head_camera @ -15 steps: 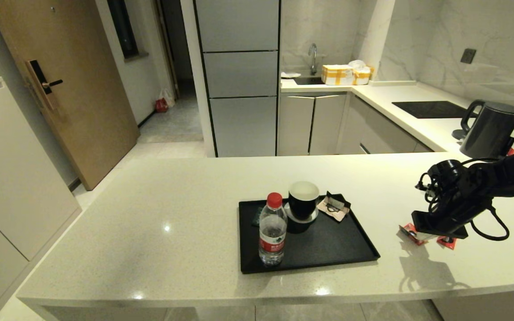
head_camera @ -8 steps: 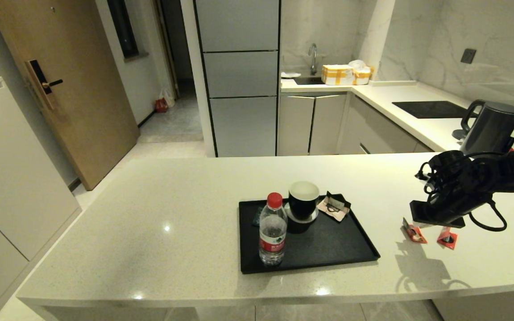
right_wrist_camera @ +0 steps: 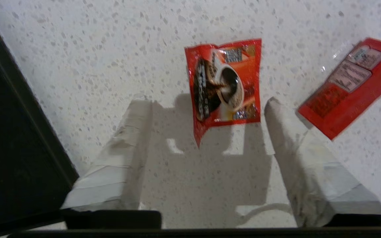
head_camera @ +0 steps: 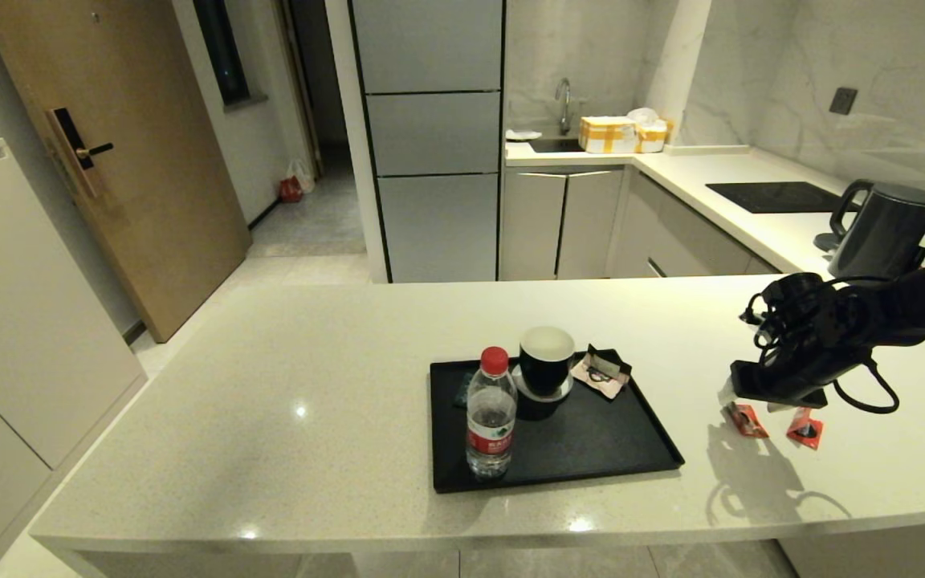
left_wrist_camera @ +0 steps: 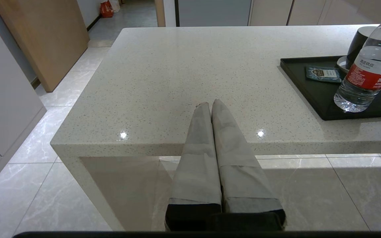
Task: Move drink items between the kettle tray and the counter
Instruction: Return the tea bag to its original position
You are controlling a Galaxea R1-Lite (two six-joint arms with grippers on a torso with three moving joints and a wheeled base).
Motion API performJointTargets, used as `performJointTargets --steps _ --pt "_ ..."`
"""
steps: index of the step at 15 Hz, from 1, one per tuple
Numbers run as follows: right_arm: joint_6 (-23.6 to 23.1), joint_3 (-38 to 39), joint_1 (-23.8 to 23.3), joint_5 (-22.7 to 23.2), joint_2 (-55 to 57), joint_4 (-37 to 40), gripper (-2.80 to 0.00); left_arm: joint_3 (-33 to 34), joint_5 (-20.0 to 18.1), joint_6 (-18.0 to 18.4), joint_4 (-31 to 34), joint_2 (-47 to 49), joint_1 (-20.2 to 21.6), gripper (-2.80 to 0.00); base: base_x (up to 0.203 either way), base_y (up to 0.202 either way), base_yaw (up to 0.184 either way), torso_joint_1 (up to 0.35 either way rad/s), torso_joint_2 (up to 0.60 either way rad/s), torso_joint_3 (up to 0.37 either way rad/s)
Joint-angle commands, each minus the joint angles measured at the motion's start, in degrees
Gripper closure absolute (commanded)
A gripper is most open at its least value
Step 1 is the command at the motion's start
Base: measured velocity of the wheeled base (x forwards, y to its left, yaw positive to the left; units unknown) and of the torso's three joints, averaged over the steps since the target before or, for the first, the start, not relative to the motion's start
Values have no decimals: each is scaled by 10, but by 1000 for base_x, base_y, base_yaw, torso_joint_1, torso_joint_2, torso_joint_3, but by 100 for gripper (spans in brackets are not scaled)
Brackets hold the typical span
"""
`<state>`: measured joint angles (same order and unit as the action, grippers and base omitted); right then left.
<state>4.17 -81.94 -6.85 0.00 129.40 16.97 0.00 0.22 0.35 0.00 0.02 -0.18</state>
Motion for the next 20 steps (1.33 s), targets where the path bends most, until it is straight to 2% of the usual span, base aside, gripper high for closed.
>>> performJointTargets --steps 1,4,10,11,20 --pt "0 -29 5 -1 24 3 -280 0 0 0 0 0 0 0 0 0 0 0 0 0" --pt "2 -72 14 -5 49 26 -280 0 0 0 0 0 0 0 0 0 0 0 0 0" --pt "15 -72 16 -13 59 28 -280 0 0 0 0 0 0 0 0 0 0 0 0 0" --pt "15 -70 15 -13 59 27 0 0 0 0 0 0 0 0 0 0 0 0 0 0" --pt "26 -60 16 -24 47 29 0 0 0 0 0 0 0 0 0 0 0 0 0 0"
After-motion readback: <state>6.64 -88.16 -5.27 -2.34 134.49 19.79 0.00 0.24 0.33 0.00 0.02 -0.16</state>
